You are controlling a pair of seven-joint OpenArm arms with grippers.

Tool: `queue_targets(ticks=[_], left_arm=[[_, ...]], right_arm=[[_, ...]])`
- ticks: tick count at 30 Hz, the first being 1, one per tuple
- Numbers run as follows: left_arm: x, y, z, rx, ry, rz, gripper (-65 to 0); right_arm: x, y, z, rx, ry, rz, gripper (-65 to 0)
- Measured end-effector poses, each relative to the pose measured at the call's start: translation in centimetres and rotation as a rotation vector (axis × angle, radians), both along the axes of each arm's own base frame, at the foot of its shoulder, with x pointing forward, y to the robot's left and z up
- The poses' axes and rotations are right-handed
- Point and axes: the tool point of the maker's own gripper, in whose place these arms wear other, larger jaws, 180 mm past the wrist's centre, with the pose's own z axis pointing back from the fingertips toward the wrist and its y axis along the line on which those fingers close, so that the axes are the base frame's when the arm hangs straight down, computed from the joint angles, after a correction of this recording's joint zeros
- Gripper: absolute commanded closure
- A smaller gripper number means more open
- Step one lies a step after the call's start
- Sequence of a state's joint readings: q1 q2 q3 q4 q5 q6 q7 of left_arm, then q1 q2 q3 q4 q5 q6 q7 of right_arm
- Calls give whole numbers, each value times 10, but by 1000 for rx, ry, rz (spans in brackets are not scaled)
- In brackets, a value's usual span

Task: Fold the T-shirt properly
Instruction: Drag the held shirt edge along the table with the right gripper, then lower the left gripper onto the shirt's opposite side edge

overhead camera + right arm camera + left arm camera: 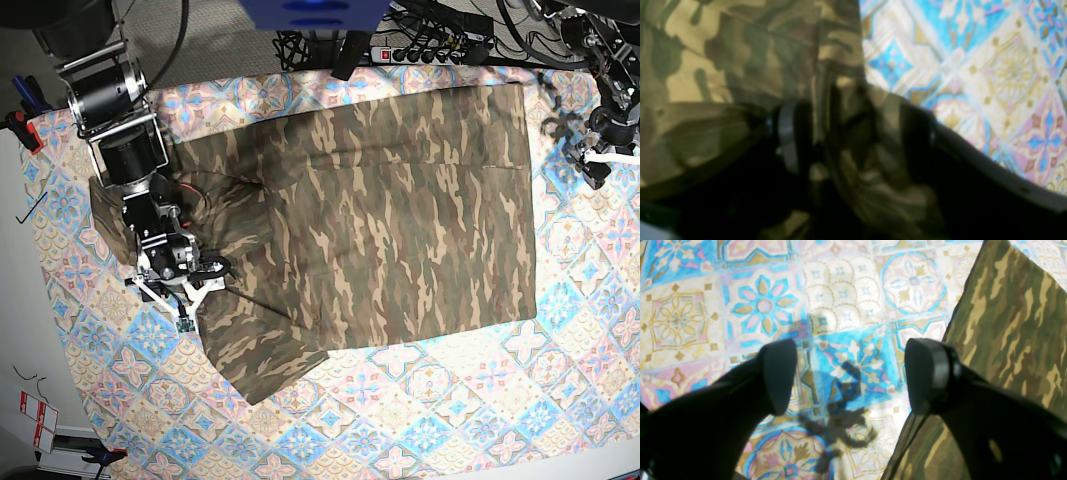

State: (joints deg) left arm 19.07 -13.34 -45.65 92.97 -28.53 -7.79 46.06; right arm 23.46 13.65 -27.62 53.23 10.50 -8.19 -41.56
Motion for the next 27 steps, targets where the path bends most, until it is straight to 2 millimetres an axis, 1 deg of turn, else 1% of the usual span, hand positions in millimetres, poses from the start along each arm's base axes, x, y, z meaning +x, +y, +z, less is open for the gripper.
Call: queue_targets(ticks=[3,7,10,11,14,18,22,24,25,27], left_arm=[[0,0,0,0,0,0,-497],[0,0,0,0,0,0,-497],[0,0,0,0,0,0,-497],[0,0,0,0,1,0,-497],[0,0,0,0,0,0,-497],[0,0,0,0,0,0,-497],[-1,-3,-2,-8,0,3,-497],[-2,-5,-5,-16,0,6,-497],[-2,-7,-6,-21,2,5,-497],[-1,-7,-5,-22,-1,2,-497]], right_arm=[[3,-5,3,-5,-11,5,-283],[4,-26,8,-41,-11,-17,-198],[10,-29,15,-47,-29,-19,-112],[14,-28,18,-45,-40,-16,-100],[14,-23,18,-38,-42,-12,-104],[9,-24,13,-39,-27,-12,-104],[10,-19,14,-37,-31,-5,-117],[12,-12,19,-28,-38,3,-153],[13,-7,23,-20,-41,11,-184],[22,4,42,-4,-91,34,-246]])
